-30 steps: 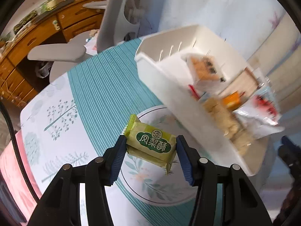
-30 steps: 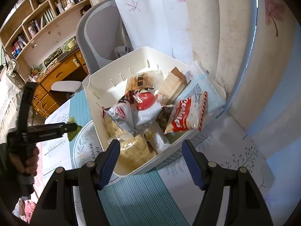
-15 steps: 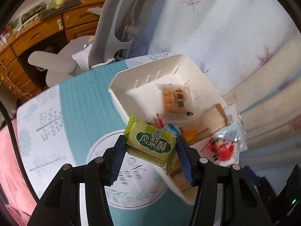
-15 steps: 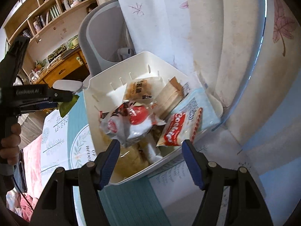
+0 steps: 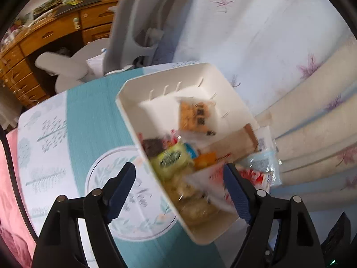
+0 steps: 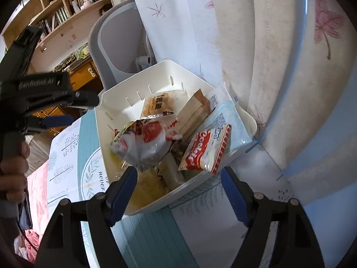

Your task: Organize snacks

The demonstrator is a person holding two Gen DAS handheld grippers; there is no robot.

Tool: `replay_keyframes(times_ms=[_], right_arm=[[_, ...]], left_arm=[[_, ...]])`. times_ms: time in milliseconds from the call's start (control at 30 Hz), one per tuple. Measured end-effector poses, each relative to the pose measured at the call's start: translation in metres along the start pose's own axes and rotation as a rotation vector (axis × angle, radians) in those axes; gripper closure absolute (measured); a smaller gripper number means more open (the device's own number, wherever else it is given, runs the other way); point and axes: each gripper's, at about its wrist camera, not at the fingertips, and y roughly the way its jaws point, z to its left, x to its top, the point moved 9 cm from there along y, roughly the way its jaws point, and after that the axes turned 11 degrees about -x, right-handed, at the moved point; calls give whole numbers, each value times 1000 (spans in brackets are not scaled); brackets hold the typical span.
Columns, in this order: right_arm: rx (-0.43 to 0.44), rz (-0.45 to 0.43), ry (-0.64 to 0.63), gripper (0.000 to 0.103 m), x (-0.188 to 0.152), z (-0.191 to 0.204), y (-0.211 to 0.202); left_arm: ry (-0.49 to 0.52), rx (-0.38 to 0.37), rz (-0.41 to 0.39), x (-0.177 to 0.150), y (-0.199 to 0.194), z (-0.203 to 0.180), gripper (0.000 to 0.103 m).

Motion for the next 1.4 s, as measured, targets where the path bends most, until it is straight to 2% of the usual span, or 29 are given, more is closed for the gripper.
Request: replay_keyframes(times_ms=[233, 433, 567, 700, 800, 900, 1000, 1167, 1300, 1400], right_arm=[[23, -4, -28, 23, -27, 11, -29], [61, 103, -105, 21, -78, 30, -47], [112, 175, -152, 20, -113, 44, -66], [169, 191, -200, 20, -129, 53, -84], [172, 183, -265, 20, -132, 59, -97], [181, 177, -303, 20, -126, 56, -110], [210, 194, -315, 18, -117, 53, -123], [245, 199, -362, 14, -111, 47, -147], [256, 171, -386, 12, -106, 34, -168], [291, 167, -379, 11, -98, 25, -179]], left_arm=[[-131, 87, -7, -69, -45, 35, 24], [-204, 147, -49, -141, -97, 59, 20], [-222, 168, -88, -191, -132, 69, 13], [-267, 193, -89, -235, -154, 78, 13], [-315, 198, -99, -260, -173, 80, 11], [-359, 202, -137, -271, -192, 78, 7], [-360, 223, -168, -275, -207, 68, 6], [-349, 221, -155, -278, -211, 38, 6], [-330, 258, -146, -276, -213, 9, 6], [-303, 278, -184, -268, -217, -10, 6]])
